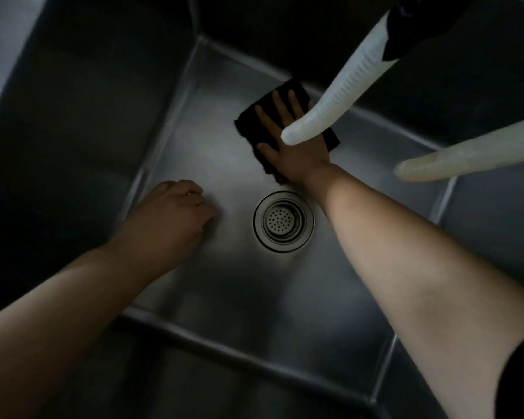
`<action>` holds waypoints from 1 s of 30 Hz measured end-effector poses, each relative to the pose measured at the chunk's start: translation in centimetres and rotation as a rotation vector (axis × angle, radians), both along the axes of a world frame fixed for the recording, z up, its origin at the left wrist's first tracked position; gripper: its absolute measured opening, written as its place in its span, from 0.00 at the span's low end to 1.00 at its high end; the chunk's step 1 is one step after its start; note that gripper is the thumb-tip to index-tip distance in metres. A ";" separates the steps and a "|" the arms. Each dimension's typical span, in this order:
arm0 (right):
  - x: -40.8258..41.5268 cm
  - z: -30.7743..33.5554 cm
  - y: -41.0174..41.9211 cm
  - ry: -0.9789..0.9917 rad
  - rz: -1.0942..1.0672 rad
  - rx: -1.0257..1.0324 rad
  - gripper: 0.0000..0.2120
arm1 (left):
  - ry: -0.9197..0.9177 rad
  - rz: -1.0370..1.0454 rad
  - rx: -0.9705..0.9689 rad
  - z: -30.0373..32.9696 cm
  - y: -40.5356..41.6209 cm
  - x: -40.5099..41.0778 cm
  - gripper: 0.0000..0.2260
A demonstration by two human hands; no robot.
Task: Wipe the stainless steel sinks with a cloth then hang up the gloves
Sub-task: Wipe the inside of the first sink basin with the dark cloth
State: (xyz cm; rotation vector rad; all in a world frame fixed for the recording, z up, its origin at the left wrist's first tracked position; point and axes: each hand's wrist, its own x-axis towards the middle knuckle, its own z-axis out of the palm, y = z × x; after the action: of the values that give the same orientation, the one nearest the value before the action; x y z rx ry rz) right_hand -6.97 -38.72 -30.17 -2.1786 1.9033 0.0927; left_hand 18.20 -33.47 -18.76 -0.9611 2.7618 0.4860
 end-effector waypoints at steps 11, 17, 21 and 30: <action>-11.3 1.1 10.0 0.145 -0.349 0.092 0.32 | -0.004 -0.046 -0.024 0.2 0.9 -0.9 0.19; -10.3 1.5 16.6 0.216 -0.544 0.180 0.32 | 0.008 -0.071 0.023 0.7 1.1 0.0 0.19; -7.5 2.0 22.4 0.255 -0.548 0.215 0.33 | 0.006 -0.101 0.028 1.4 0.9 1.2 0.19; 3.0 4.0 32.2 0.172 -0.250 0.457 0.38 | 0.013 -0.108 0.060 2.4 0.5 4.5 0.21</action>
State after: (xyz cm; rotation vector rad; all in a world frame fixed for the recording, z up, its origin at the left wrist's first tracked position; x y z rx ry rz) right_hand -3.98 -6.56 -26.15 -1.6681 1.9847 0.6202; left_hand 22.66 -32.98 -16.35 -0.7937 2.7753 0.5555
